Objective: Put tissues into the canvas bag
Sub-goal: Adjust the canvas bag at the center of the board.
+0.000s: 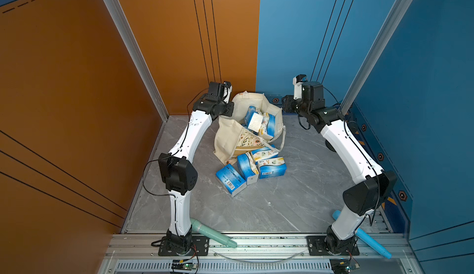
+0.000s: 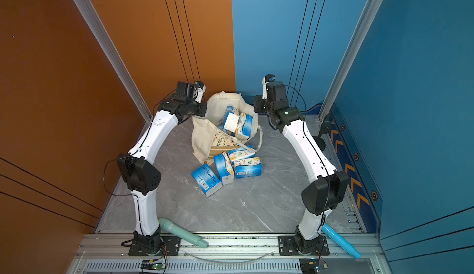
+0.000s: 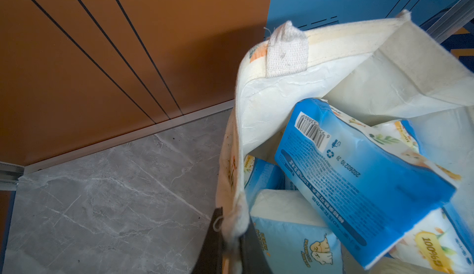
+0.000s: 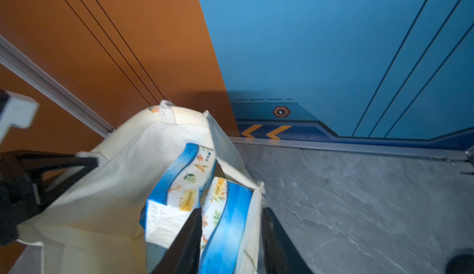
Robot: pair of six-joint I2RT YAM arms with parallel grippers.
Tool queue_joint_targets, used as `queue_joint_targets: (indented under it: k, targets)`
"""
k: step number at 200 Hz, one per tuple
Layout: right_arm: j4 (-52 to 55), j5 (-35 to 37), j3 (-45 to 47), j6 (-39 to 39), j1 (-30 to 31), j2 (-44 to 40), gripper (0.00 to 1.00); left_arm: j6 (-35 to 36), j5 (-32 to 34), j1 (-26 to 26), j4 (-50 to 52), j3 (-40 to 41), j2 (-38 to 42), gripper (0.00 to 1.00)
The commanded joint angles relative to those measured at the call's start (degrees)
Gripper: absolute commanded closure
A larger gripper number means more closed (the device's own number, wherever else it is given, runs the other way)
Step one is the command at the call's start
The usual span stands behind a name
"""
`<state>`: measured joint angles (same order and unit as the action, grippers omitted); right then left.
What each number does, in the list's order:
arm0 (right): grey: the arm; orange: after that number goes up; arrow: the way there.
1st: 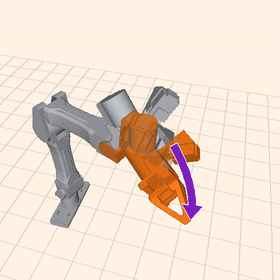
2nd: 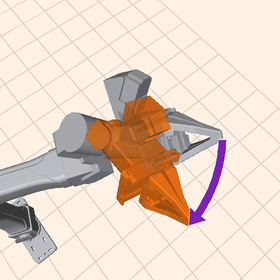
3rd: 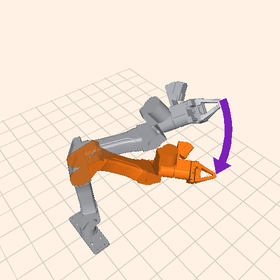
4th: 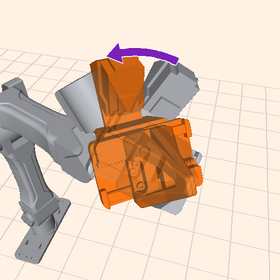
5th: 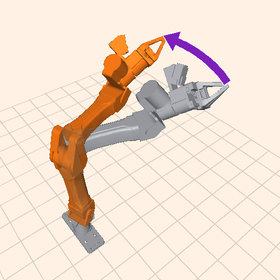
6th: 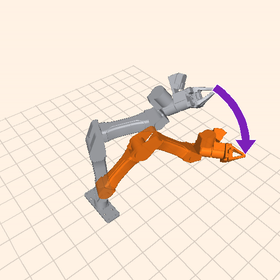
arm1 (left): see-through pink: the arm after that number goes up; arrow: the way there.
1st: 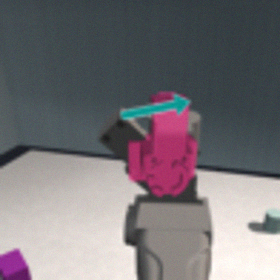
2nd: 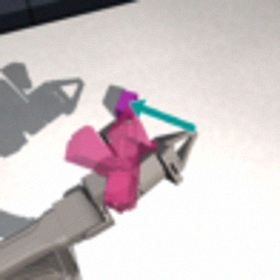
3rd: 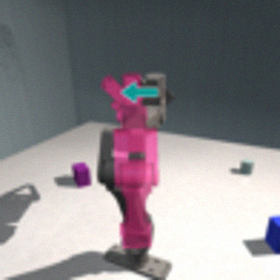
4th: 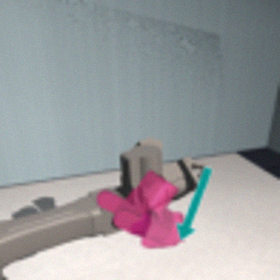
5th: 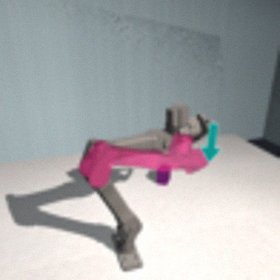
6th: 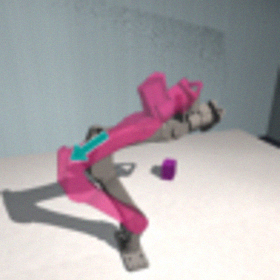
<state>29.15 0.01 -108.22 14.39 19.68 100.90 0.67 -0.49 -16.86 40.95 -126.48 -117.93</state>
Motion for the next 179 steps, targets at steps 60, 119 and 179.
queue_joint_targets:
  k: [60, 119, 179]
  targets:
    - [6.15, 0.27, 3.02, 1.34, -0.60, 6.43, 0.65, 0.54, 2.43, -0.01, 1.54, -0.35, -0.55, 1.00]
    - [5.57, -8.21, 4.95, 4.11, -1.18, 7.20, 0.68, 0.48, 1.20, 0.04, 1.50, -0.26, -0.63, 1.00]
    - [4.61, -14.71, 6.33, 6.17, -1.16, 8.26, 1.00, -0.01, -1.46, 0.34, 1.38, -0.61, -0.99, 1.00]
